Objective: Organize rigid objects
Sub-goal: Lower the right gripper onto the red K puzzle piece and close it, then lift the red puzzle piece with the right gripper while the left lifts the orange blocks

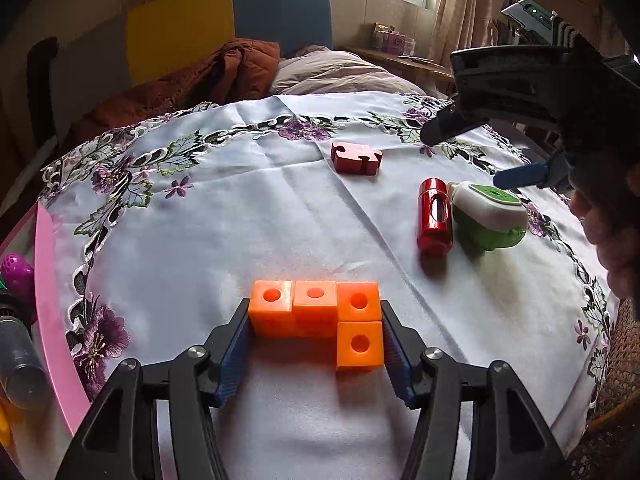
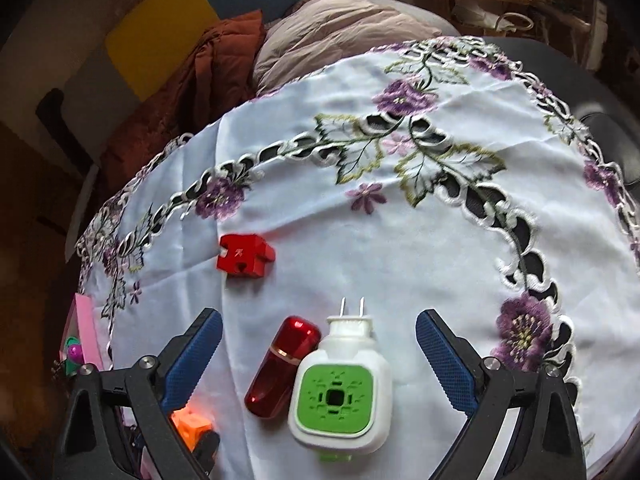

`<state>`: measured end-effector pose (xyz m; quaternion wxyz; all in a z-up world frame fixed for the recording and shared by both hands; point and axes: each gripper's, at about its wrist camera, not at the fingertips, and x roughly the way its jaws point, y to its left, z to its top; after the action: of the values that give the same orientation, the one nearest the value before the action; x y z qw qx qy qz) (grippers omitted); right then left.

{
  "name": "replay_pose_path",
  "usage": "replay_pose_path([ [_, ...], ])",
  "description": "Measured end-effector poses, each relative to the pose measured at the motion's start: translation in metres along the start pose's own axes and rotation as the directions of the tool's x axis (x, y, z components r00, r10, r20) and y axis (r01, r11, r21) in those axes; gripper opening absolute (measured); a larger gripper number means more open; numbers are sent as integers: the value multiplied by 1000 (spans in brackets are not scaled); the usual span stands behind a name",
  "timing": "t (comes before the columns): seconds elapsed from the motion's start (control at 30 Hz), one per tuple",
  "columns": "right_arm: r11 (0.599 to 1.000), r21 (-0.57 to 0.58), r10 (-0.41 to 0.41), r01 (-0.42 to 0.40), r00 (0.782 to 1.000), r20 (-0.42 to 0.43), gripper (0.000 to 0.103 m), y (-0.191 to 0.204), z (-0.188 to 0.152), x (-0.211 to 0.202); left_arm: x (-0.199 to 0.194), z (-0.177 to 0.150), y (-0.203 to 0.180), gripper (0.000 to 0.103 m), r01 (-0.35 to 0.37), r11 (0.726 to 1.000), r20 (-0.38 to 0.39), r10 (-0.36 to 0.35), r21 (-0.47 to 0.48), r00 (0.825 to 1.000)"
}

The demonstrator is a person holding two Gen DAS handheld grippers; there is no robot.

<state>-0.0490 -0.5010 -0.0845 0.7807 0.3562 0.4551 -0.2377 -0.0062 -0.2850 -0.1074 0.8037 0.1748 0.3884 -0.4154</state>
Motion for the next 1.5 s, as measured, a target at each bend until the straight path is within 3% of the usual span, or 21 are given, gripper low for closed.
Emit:
replay_pose_path([
  [0.23, 997, -70, -27, 24, 999, -36, 96, 8, -10, -10, -1, -1, 0, 60, 6, 1000, 5, -6, -5, 1000],
  [0.57, 994, -112, -6, 5, 1000, -16, 94, 50, 25, 19, -1, -1, 0, 60, 7, 1000, 9, -6, -8, 1000],
  [0.77, 988, -142, -73, 62, 995, -70, 73, 70, 41, 69, -1, -1, 1, 60, 10, 1000, 11, -10, -9, 1000],
  [0.83, 971, -201, -143, 131, 989, -45, 48, 75, 40, 78, 0, -1, 2, 60, 12, 1000, 12, -12, -12, 1000],
  [0.87, 958, -246, -156, 145, 987, -26, 48, 80, 38, 76, 0, -1, 2, 60, 13, 1000, 13, -13, -12, 1000],
  [1.0, 942, -335, -38, 12, 997, -71, 47, 90, 21, 61, 0, -2, 2, 60, 13, 1000, 15, -13, -13, 1000],
  [1.1, 907, -410, 26, -93, 986, -166, 48, 97, -5, 59, -1, -2, 2, 60, 15, 1000, 16, -15, -15, 1000],
  [1.2, 858, -511, -22, -44, 992, -122, 48, 105, -31, 58, -1, -2, 1, 60, 12, 1000, 16, -12, -13, 1000],
  [1.5, 834, -551, -23, -21, 997, -73, 48, 105, -41, 58, -1, -2, -1, 60, -10, 1000, 17, 10, -1, 1000],
])
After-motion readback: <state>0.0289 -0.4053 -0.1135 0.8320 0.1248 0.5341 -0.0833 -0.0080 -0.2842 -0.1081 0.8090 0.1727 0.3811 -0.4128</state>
